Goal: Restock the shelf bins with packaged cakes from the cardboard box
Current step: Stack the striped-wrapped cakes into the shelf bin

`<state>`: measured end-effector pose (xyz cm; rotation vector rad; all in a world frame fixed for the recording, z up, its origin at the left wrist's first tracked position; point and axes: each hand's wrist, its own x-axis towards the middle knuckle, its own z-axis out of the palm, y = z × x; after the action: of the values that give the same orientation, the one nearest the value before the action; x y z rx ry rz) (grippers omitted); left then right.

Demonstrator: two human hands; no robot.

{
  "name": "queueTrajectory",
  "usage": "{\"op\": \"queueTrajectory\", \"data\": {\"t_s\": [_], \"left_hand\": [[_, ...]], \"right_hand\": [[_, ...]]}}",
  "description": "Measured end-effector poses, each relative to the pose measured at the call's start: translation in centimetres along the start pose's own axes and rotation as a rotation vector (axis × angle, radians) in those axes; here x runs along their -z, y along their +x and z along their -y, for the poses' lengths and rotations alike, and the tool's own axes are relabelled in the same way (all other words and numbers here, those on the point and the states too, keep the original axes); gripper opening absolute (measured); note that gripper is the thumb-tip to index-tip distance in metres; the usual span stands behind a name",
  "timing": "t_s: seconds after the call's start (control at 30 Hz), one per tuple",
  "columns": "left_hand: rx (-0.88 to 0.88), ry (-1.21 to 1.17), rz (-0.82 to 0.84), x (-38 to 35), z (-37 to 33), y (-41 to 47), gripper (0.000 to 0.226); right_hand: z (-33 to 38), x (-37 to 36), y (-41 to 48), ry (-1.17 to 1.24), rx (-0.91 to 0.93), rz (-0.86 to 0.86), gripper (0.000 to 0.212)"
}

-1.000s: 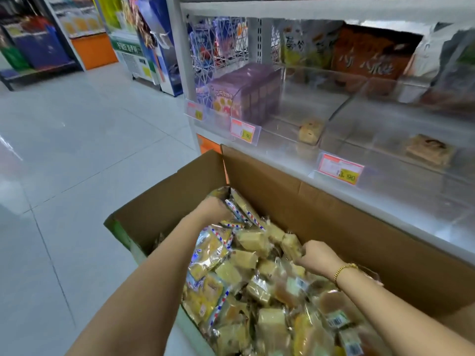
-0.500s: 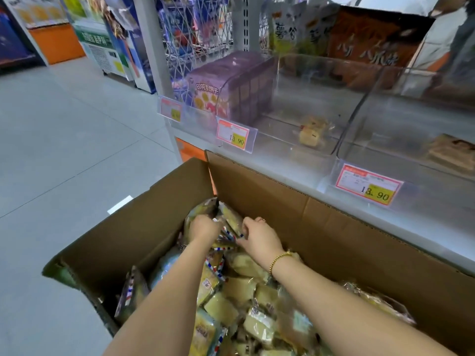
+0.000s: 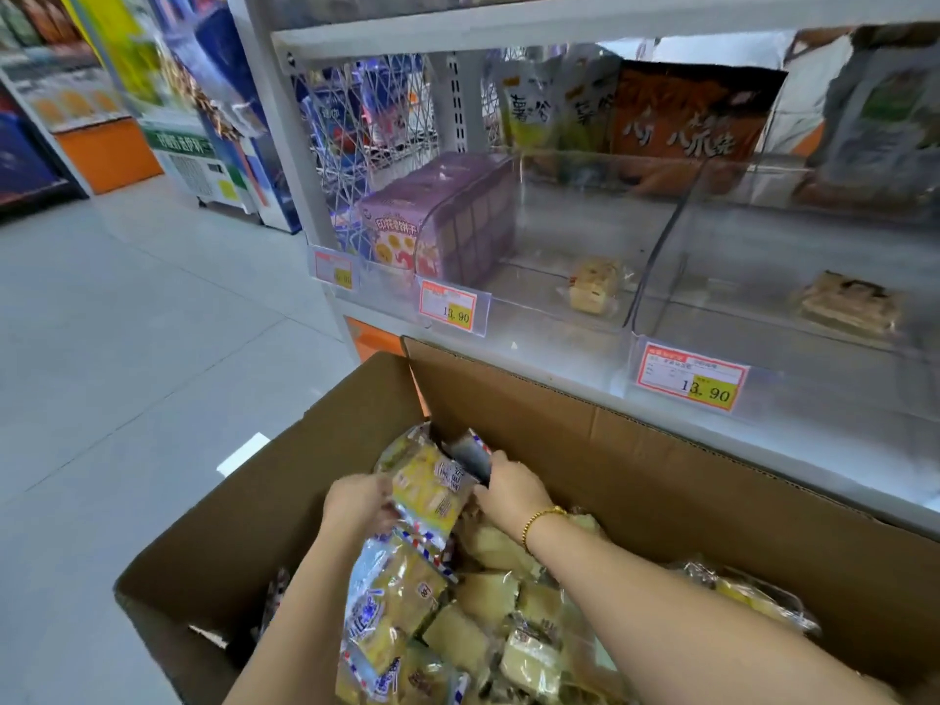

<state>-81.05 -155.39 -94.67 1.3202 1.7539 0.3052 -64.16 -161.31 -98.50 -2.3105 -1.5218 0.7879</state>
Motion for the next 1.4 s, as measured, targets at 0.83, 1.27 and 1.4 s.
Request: {"op": "queueTrajectory", "data": {"t_s": [0.83,1.27,1.4], "left_hand": [[-0.201,0.574,0.026,-3.1,-0.3,0.4,0.035],[0.041,0.136,0.482,-0.6,-1.4,-10.9,0.052],[0.03,-0.157,0.638,-2.5,-2.3,-18.9,0.062]], "right_hand": [[-1.7,0.1,0.5,0.275,0.066,-0.084,0.014],[-9.5,13.5,-17.1,1.085,-0.124,0.014,0.021],[-11.4,16.9,-23.3,0.893,-0.018,-0.182,0.02]]}}
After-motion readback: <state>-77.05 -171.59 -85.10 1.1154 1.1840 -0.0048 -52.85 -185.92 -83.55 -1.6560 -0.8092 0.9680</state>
